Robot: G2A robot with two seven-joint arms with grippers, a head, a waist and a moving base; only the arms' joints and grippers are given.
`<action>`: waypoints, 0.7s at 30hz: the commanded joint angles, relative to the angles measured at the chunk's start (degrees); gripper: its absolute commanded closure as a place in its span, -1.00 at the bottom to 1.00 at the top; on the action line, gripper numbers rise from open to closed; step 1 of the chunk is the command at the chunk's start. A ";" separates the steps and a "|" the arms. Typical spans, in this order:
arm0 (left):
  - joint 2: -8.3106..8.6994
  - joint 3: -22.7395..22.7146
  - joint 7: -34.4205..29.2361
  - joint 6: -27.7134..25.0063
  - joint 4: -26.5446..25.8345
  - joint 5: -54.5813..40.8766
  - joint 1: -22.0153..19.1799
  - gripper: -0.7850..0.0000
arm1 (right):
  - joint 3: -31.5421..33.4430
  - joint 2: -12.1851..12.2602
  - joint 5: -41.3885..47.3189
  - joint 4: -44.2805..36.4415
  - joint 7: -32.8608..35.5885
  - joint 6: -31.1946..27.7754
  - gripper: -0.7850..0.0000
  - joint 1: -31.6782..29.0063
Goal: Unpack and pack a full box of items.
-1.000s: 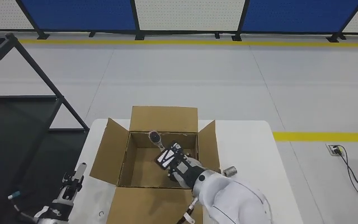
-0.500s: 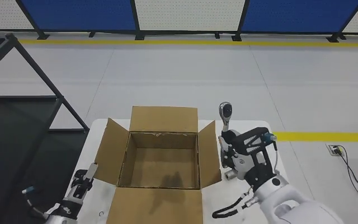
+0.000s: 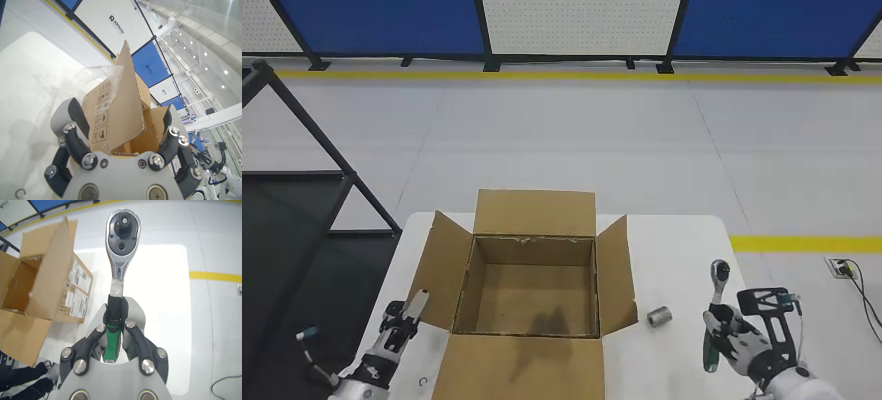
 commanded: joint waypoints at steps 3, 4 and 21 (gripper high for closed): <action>0.06 0.19 -0.09 0.15 0.10 0.30 -0.24 -1.00 | -0.10 0.48 2.47 1.17 7.62 -1.87 1.00 -3.50; 0.08 0.20 -0.11 0.17 0.14 0.46 -0.30 -1.00 | -0.34 0.62 2.75 2.21 8.73 -2.62 1.00 -3.57; 0.24 -0.84 1.01 0.21 0.35 0.04 0.69 -1.00 | -4.93 2.49 2.94 22.56 19.79 -2.79 1.00 6.11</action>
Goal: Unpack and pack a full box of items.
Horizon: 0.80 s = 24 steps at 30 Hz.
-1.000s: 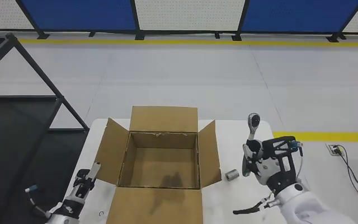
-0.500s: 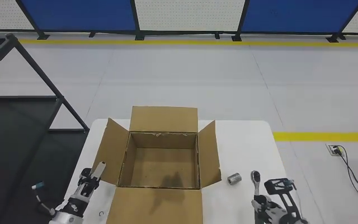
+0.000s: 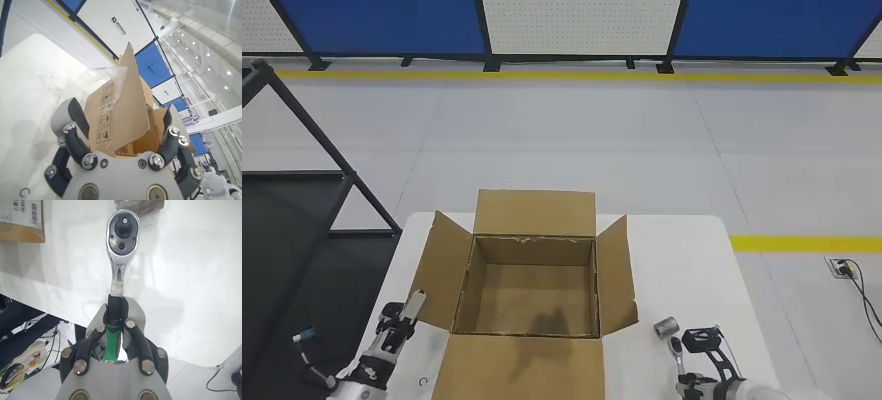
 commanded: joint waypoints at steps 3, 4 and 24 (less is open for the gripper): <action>0.04 -0.16 0.02 0.10 -0.10 -0.06 0.17 -1.00 | 0.77 0.45 0.06 1.13 0.34 0.60 1.00 0.11; 0.05 -0.11 0.02 0.14 -0.17 -0.05 0.17 -1.00 | 0.72 0.56 -0.14 1.32 0.63 0.79 1.00 0.23; 0.13 0.06 0.82 0.57 -0.38 -0.25 0.19 -1.00 | -2.43 2.15 -2.22 5.61 1.07 3.63 1.00 4.91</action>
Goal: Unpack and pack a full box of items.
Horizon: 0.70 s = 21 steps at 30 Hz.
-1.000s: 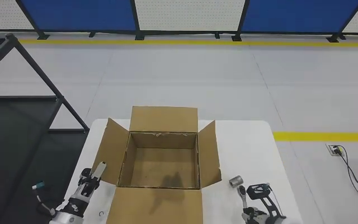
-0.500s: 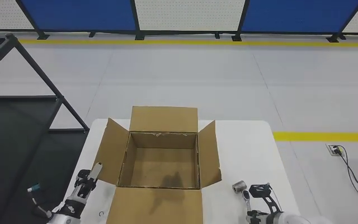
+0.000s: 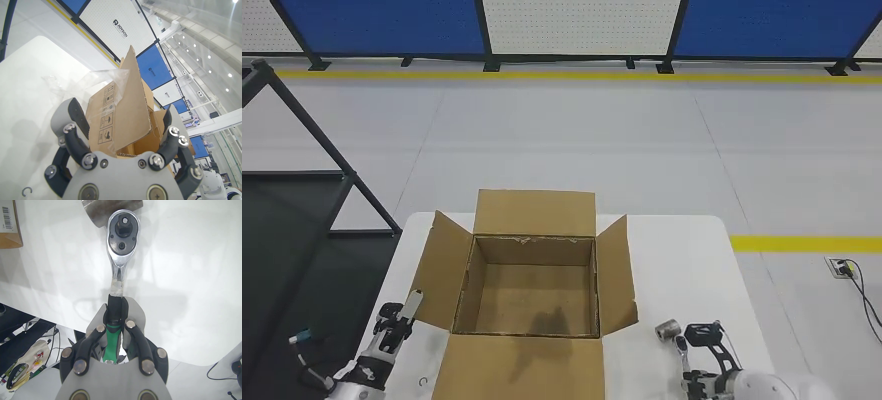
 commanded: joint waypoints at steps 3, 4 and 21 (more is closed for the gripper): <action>0.02 -0.04 0.19 -0.08 0.01 -0.09 0.00 -1.00 | -1.23 0.19 -1.33 1.62 -0.35 1.88 1.00 1.86; 0.03 -0.16 0.26 -0.03 0.04 -0.09 0.01 -1.00 | -1.49 0.23 -1.35 1.98 -0.38 2.05 1.00 2.25; 0.16 -0.91 0.34 0.23 0.39 -0.76 -0.23 -1.00 | -5.20 0.73 -2.70 6.56 -2.24 7.54 1.00 7.39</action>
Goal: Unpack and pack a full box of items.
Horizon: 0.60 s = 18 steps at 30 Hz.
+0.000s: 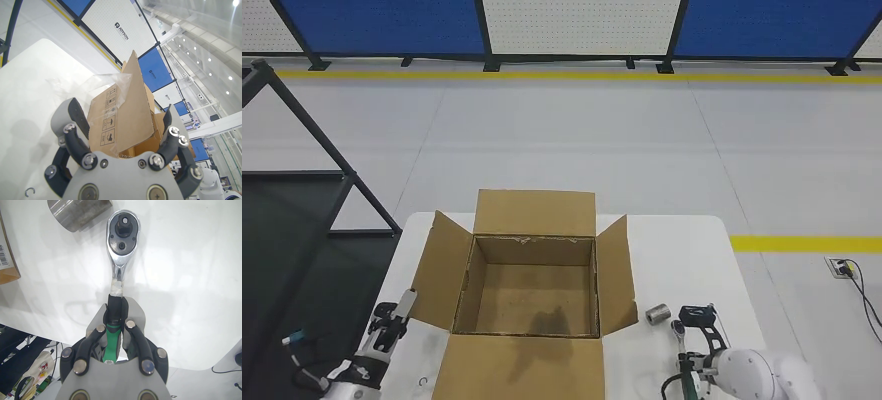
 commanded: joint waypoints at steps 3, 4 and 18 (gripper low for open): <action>0.04 -0.10 -0.08 -0.12 0.12 -0.06 -0.17 -1.00 | -0.69 0.10 -0.44 0.98 -0.62 1.13 1.00 0.91; 0.04 -0.12 0.00 -0.07 0.15 -0.13 -0.20 -1.00 | -0.81 0.13 -0.45 1.13 -0.85 1.38 1.00 1.12; 0.13 -0.30 0.04 0.06 0.36 -0.39 -0.45 -1.00 | -3.84 0.26 -2.06 5.27 -3.12 5.27 1.00 5.30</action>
